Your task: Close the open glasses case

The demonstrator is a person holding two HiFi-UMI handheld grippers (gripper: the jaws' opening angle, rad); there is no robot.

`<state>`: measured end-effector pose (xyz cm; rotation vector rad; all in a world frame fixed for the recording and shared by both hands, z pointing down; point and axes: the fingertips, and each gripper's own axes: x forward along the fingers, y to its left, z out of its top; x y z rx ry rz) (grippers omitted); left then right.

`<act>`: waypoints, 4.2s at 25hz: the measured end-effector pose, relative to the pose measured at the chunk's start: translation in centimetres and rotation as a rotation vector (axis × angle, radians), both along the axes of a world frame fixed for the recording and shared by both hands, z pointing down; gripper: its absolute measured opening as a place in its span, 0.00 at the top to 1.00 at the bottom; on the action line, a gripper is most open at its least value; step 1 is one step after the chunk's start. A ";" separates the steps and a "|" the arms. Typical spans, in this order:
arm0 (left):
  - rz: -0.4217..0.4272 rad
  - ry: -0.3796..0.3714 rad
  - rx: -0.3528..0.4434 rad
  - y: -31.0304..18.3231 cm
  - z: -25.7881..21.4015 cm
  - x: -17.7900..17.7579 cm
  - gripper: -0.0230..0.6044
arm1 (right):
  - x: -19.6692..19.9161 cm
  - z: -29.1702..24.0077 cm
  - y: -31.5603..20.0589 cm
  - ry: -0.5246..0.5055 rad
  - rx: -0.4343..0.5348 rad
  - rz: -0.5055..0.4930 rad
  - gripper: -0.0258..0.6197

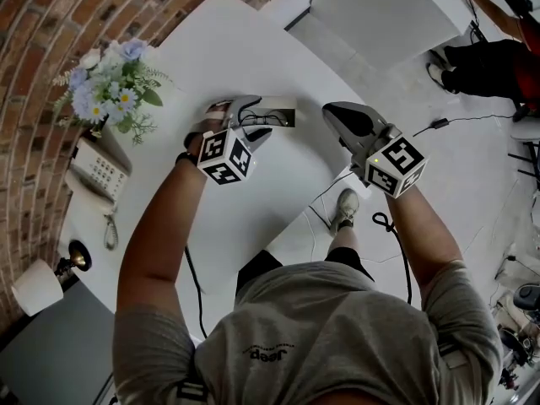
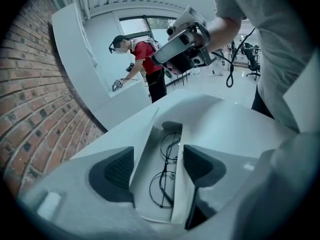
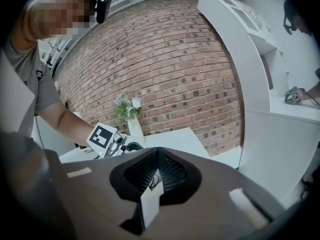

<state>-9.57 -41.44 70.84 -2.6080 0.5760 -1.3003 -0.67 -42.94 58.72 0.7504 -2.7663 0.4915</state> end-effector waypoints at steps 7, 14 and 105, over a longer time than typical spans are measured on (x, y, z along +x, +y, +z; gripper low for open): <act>-0.030 -0.011 0.015 0.3 0.1 0.0 0.50 | -0.2 -0.3 0.5 0.002 0.005 -0.005 0.95; -0.064 -0.024 0.034 0.6 0.1 0.0 0.55 | -0.3 -0.8 1.3 0.001 0.008 -0.011 0.95; -0.651 1.031 -0.017 12.3 -32.7 -4.7 0.97 | 6.8 -19.9 8.6 -0.017 0.153 0.117 0.95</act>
